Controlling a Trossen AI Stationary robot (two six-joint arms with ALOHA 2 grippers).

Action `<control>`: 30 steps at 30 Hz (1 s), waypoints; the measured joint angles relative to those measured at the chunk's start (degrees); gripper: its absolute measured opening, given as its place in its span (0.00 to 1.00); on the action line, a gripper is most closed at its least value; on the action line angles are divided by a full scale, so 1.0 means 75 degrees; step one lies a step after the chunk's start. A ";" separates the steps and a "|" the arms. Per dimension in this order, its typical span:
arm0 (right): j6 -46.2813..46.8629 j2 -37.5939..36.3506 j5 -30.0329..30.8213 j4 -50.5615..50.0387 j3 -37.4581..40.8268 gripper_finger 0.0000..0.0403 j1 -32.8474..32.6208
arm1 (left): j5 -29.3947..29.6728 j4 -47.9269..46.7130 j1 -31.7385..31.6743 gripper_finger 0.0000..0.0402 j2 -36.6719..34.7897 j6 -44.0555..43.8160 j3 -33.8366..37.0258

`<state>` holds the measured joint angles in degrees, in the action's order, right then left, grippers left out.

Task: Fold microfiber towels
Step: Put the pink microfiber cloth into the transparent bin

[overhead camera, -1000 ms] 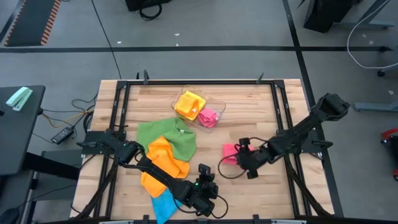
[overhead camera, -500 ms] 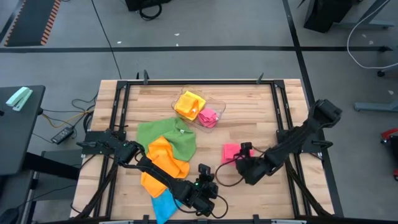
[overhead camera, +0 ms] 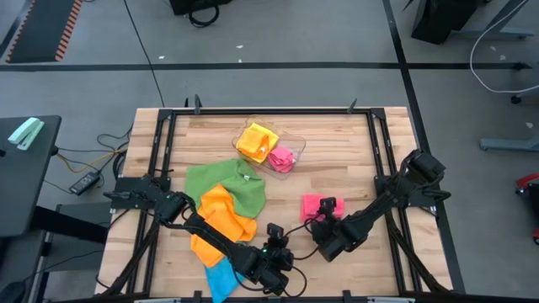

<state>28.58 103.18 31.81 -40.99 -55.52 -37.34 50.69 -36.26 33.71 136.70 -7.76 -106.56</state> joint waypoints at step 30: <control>-0.0362 -0.0219 -0.0534 -0.0352 0.0404 0.04 0.0145 | 0.0003 -0.0216 0.0928 0.07 -0.0105 0.0293 0.0000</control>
<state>25.86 101.53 27.80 -43.63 -52.49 -36.25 50.71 -37.88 40.67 135.91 -5.56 -106.56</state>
